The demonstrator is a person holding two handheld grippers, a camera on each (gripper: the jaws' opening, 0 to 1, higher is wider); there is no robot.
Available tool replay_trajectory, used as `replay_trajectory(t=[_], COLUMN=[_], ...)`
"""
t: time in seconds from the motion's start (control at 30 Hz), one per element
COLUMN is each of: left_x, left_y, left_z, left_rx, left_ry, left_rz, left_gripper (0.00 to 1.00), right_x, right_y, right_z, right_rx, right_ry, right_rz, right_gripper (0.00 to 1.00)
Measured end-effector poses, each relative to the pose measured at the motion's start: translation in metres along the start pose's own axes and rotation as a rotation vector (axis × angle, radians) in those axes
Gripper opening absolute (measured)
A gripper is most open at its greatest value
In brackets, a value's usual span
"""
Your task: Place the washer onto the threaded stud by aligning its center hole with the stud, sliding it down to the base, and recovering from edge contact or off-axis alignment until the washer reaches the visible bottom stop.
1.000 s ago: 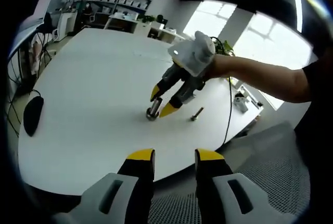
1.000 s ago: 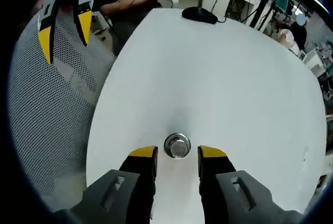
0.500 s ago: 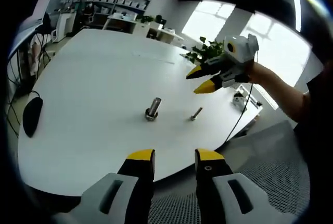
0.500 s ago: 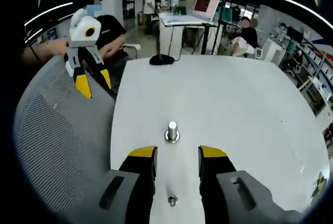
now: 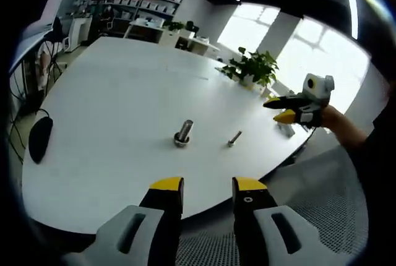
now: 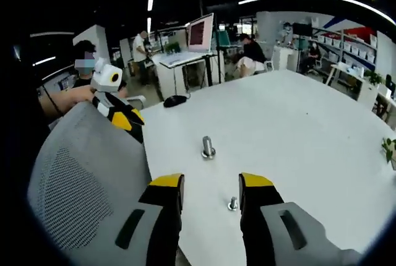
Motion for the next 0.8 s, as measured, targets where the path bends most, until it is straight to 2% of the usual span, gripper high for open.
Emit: replay_trajectory(t=[0.07, 0.2, 0.27, 0.33, 0.43, 0.63, 0.73, 0.8], left_x=[0.000, -0.001, -0.001, -0.001, -0.001, -0.002, -0.002, -0.001], left_y=[0.000, -0.001, -0.001, -0.001, -0.001, -0.002, -0.002, -0.002], left_z=[0.000, -0.001, -0.001, -0.001, -0.002, -0.002, -0.001, -0.001], left_rx=[-0.004, -0.007, -0.011, -0.016, -0.025, -0.042, -0.043, -0.047], left_ry=[-0.002, -0.010, -0.011, -0.017, -0.018, -0.028, -0.018, -0.016], left_rz=[0.000, -0.004, -0.006, -0.006, -0.002, -0.001, 0.011, 0.008], left_gripper=[0.30, 0.31, 0.31, 0.31, 0.31, 0.32, 0.32, 0.32], right_x=[0.009, 0.021, 0.027, 0.028, 0.030, 0.034, 0.033, 0.035], right_y=[0.004, 0.006, 0.008, 0.007, 0.010, 0.020, 0.021, 0.019], right_z=[-0.004, -0.013, -0.019, -0.025, -0.032, -0.044, -0.051, -0.052], right_rx=[0.020, 0.061, 0.044, 0.069, 0.067, 0.093, 0.148, 0.202], right_ry=[-0.033, -0.068, -0.069, -0.101, -0.105, -0.108, -0.150, -0.202], right_rz=[0.079, 0.124, 0.158, 0.170, 0.202, 0.202, 0.209, 0.230], right_gripper=[0.42, 0.44, 0.44, 0.44, 0.45, 0.47, 0.54, 0.57])
Point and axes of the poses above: the point that each gripper's makers call its tool centre point, and the gripper's own axes: z roughly forward along the fingers, y roughly to its left, x roughly out of its underside, the point moved 10 cm from there along -z, roughly backward along the fingers, and after that the axes turned 6 degrees about z, right-handed, at the moved point
